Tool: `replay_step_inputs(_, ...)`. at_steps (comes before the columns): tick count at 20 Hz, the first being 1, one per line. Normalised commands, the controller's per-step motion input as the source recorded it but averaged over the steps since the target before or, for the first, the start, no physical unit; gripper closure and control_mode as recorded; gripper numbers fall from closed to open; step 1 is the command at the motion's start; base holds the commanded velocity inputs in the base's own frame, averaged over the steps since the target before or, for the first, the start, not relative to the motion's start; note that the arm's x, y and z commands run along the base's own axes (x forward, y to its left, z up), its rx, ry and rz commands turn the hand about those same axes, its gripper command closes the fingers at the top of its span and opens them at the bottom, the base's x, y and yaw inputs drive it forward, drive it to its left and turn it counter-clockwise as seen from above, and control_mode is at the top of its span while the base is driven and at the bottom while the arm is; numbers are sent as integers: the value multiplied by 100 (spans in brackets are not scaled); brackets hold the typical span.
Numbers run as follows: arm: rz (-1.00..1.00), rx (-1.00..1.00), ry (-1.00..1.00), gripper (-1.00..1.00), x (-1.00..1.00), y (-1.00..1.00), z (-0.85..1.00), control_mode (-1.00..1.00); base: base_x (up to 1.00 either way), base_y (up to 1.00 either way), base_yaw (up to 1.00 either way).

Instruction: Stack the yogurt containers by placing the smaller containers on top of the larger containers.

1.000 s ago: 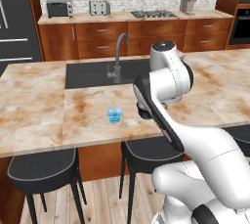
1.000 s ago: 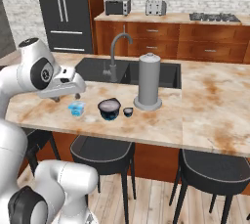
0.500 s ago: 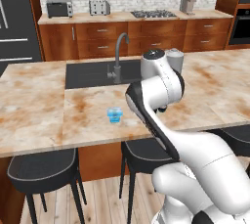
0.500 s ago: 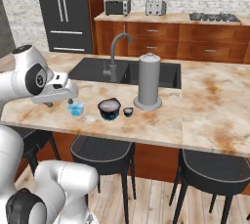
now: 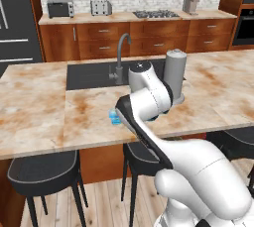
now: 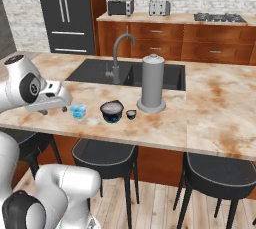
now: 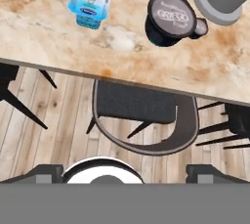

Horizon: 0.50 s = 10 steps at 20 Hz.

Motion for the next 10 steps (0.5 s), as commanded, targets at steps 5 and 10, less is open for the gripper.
replay_step_inputs(5,0,-1,0,-100,24,24,-22,-100,0,0,0)
replay_step_inputs(10,0,0,0,-100,32,19,-16,-100,0,0,0)
